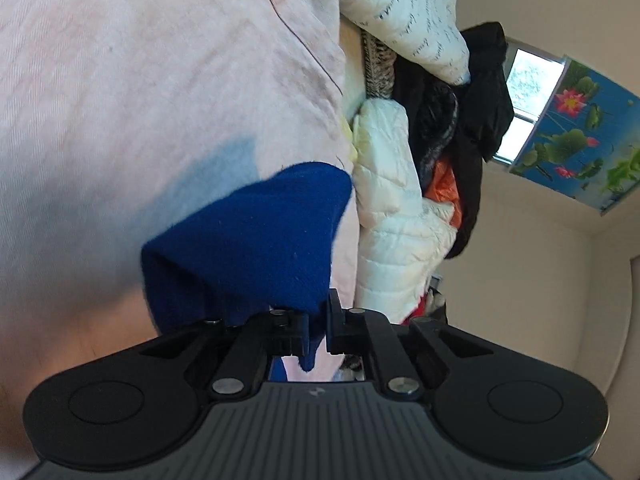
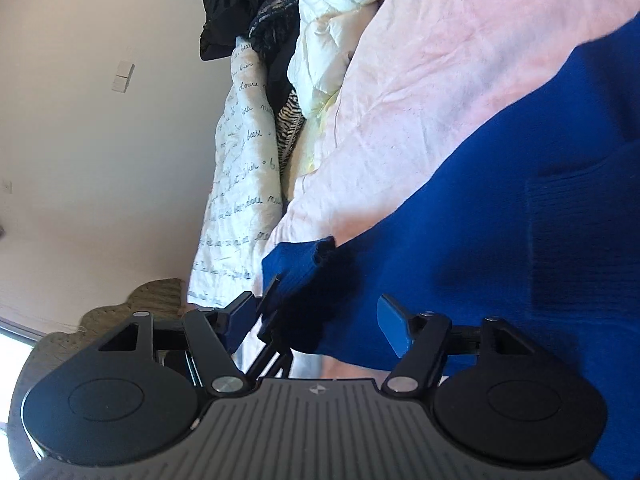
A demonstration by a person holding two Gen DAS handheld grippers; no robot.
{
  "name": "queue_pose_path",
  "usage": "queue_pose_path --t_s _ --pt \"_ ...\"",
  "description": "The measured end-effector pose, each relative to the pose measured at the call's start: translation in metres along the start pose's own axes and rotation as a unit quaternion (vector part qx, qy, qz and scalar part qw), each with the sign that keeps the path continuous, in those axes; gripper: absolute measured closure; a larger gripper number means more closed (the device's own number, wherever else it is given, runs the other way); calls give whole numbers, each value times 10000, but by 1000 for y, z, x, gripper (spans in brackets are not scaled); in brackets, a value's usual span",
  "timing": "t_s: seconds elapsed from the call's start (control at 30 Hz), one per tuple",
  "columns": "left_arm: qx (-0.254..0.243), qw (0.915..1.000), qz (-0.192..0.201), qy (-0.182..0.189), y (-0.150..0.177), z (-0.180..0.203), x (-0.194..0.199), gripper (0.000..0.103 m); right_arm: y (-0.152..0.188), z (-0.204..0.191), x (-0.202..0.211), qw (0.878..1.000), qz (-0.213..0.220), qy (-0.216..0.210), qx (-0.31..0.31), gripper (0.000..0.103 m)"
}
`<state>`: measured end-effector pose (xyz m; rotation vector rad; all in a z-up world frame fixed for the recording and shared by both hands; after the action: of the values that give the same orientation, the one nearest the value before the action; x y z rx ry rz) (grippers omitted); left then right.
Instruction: Fold small clothes
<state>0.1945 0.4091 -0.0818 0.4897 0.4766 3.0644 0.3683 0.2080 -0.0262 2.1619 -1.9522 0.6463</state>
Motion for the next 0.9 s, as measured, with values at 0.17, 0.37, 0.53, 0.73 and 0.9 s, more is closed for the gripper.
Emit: queue_pose_path --t_s 0.17,0.37,0.53,0.73,0.9 --pt "-52 9992 -369 109 17 2 2 96 -1 10 -32 9950 -239 -413 -879 28" --pt "26 9991 -398 161 15 -2 4 96 14 10 -51 9894 -635 -546 -1187 29" --pt "17 9991 -390 191 11 -1 3 96 20 16 -29 9788 -498 -1006 -1712 29" --pt "-59 9983 -499 286 17 4 3 96 35 19 -37 9530 -701 -1478 -2550 26" --pt "-84 9986 -412 320 14 6 11 96 28 27 -48 9439 -513 -1516 -2889 26"
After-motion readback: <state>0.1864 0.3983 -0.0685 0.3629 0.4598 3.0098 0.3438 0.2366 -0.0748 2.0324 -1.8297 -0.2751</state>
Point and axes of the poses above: each gripper's, at about its wrist camera, not at the fingertips, and x roughly against the way its jaws point, z to its right, y to its underside, the point moved 7 cm from there along -x, roughly the way its jaws point, and after that the axes turned 2 degrees about -y, right-handed, at the moved point
